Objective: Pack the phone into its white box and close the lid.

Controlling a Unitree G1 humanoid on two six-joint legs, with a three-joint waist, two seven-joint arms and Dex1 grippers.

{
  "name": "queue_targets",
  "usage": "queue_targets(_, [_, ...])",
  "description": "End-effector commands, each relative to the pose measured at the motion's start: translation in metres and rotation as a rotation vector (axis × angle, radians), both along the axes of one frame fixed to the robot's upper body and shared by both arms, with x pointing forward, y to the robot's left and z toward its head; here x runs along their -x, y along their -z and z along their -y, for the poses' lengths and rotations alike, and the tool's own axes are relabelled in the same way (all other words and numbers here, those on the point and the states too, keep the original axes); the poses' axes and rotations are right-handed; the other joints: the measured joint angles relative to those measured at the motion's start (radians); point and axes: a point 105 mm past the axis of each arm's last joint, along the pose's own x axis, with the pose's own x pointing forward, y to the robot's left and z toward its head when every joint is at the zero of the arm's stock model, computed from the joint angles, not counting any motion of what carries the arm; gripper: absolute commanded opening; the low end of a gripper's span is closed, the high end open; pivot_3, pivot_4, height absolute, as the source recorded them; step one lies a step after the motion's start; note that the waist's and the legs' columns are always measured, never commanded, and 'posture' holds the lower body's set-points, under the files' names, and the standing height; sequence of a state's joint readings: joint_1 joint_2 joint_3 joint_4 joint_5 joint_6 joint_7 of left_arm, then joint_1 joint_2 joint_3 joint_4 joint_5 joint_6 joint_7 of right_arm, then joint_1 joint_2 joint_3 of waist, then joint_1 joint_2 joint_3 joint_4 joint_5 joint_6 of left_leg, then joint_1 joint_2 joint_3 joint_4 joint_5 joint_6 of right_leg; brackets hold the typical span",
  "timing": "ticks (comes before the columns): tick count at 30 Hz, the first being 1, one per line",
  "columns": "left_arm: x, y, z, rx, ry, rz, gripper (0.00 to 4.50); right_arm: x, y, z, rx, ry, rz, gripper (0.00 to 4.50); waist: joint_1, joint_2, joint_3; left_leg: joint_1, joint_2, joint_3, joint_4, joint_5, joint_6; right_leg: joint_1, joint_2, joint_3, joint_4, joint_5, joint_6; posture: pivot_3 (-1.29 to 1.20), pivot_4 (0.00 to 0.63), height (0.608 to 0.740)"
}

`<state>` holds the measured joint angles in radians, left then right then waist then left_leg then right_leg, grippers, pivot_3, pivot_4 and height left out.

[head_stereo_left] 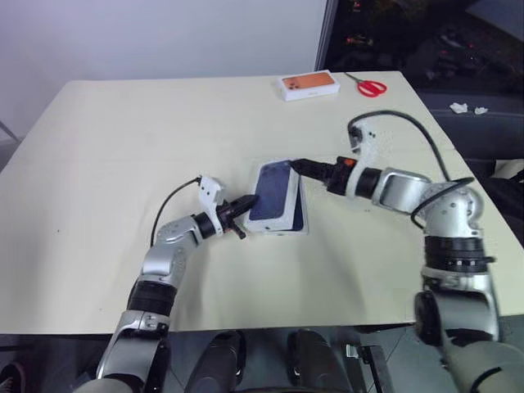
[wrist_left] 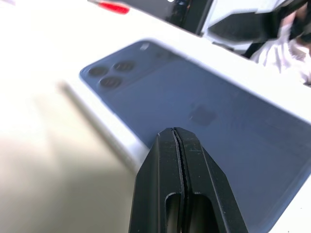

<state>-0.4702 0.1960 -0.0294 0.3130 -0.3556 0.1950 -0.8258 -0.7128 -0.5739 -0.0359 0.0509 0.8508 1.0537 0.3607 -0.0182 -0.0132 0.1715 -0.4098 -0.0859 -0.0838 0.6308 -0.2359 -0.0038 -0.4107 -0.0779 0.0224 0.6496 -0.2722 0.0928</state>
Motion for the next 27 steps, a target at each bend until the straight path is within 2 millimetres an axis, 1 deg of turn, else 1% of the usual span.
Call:
queue_targets(1, [0.003, -0.008, 0.016, 0.001, 0.045, 0.037, 0.0, -0.003, -0.007, 0.0, 0.108, -0.043, 0.138, 4.48, 0.0, 0.0, 0.0, 0.0, 0.0, 0.0, 0.0, 0.0, 0.0, 0.0, 0.0, 0.0, 0.0, 0.0, 0.0, 0.0, 0.15, 0.74])
queue_targets(3, [0.004, -0.017, 0.021, 0.036, 0.055, 0.042, 0.0, -0.006, 0.011, 0.008, 0.297, -0.045, 0.203, 3.95, 0.004, 0.0, 0.0, 0.0, 0.0, 0.0, 0.0, 0.0, 0.0, 0.0, 0.0, 0.0, 0.0, 0.0, 0.0, 0.0, 0.15, 0.74])
queue_targets(4, [0.004, -0.02, 0.019, 0.043, 0.052, 0.047, 0.0, -0.006, 0.015, 0.008, 0.311, -0.046, 0.208, 3.62, 0.006, -0.001, 0.001, 0.0, 0.0, 0.0, 0.0, 0.0, 0.0, 0.0, 0.0, 0.0, 0.0, 0.0, 0.0, 0.0, 0.15, 0.74])
queue_targets(5, [0.004, -0.023, 0.015, 0.042, 0.042, 0.055, 0.0, -0.005, 0.016, 0.005, 0.326, -0.071, 0.225, 3.18, 0.006, -0.001, 0.001, 0.0, 0.0, 0.0, 0.0, 0.0, 0.0, 0.0, -0.001, 0.0, 0.0, 0.0, 0.0, 0.0, 0.15, 0.74])
queue_targets(8, [0.0, -0.032, -0.002, 0.051, -0.004, 0.074, 0.0, -0.002, 0.022, 0.001, 0.431, -0.133, 0.296, 1.55, 0.002, -0.001, 0.001, 0.0, -0.001, 0.0, 0.001, 0.0, 0.0, 0.0, -0.001, 0.0, 0.0, 0.0, 0.0, 0.0, 0.15, 0.74])
queue_targets(10, [-0.002, -0.037, -0.015, 0.05, -0.036, 0.075, 0.0, -0.003, 0.024, 0.001, 0.45, -0.143, 0.307, 0.43, 0.002, -0.001, 0.001, 0.0, 0.0, 0.0, 0.0, 0.0, 0.0, 0.0, -0.001, 0.0, 0.0, 0.0, 0.0, 0.0, 0.15, 0.74])
queue_targets(11, [-0.002, -0.037, -0.018, 0.046, -0.045, 0.074, 0.0, -0.003, 0.024, 0.001, 0.453, -0.146, 0.311, 0.06, 0.004, -0.001, 0.001, 0.0, 0.0, -0.001, 0.0, 0.0, -0.001, 0.0, 0.0, 0.0, 0.0, 0.0, 0.0, 0.0, 0.15, 0.74])
queue_targets(14, [-0.004, -0.033, -0.028, 0.001, -0.076, 0.066, 0.0, -0.007, 0.026, 0.005, 0.503, -0.134, 0.331, 0.06, 0.007, -0.001, 0.001, 0.0, 0.0, -0.001, 0.0, 0.0, -0.001, 0.0, -0.001, 0.0, 0.0, 0.0, 0.0, 0.0, 0.15, 0.74])
queue_targets(16, [-0.009, -0.017, -0.04, -0.058, -0.123, -0.004, 0.0, -0.011, 0.026, 0.008, 0.538, -0.113, 0.337, 0.06, 0.009, -0.001, 0.001, 0.0, -0.001, -0.001, 0.001, 0.0, -0.001, 0.0, -0.001, 0.0, 0.0, 0.0, 0.0, 0.0, 0.15, 0.74])
queue_targets(18, [-0.014, -0.003, -0.043, -0.116, -0.152, -0.046, 0.0, -0.013, 0.027, 0.007, 0.562, -0.112, 0.346, 0.06, 0.008, -0.001, 0.001, 0.0, -0.001, -0.001, 0.001, 0.0, -0.001, 0.0, -0.001, 0.0, 0.0, 0.0, 0.0, 0.0, 0.15, 0.74])
queue_targets(21, [-0.016, 0.013, -0.033, -0.154, -0.131, -0.123, 0.0, -0.014, 0.028, 0.004, 0.584, -0.118, 0.362, 0.06, 0.008, -0.002, 0.001, 0.0, -0.001, -0.001, 0.0, 0.0, -0.001, 0.0, -0.001, 0.0, 0.0, 0.0, 0.0, 0.0, 0.15, 0.74])
queue_targets(23, [-0.018, 0.015, -0.027, -0.162, -0.124, -0.128, 0.0, -0.015, 0.027, 0.001, 0.585, -0.122, 0.368, 0.06, 0.01, -0.002, 0.001, 0.0, -0.001, -0.002, 0.0, 0.0, -0.001, 0.0, -0.001, 0.0, 0.0, 0.0, 0.0, 0.0, 0.15, 0.74])
queue_targets(27, [-0.017, 0.025, -0.005, -0.188, -0.056, -0.182, 0.0, -0.014, 0.023, -0.009, 0.606, -0.149, 0.401, 0.06, 0.011, -0.001, 0.001, 0.0, -0.002, -0.002, 0.001, 0.0, -0.001, 0.001, -0.002, -0.001, 0.0, 0.0, 0.0, 0.0, 0.15, 0.74])
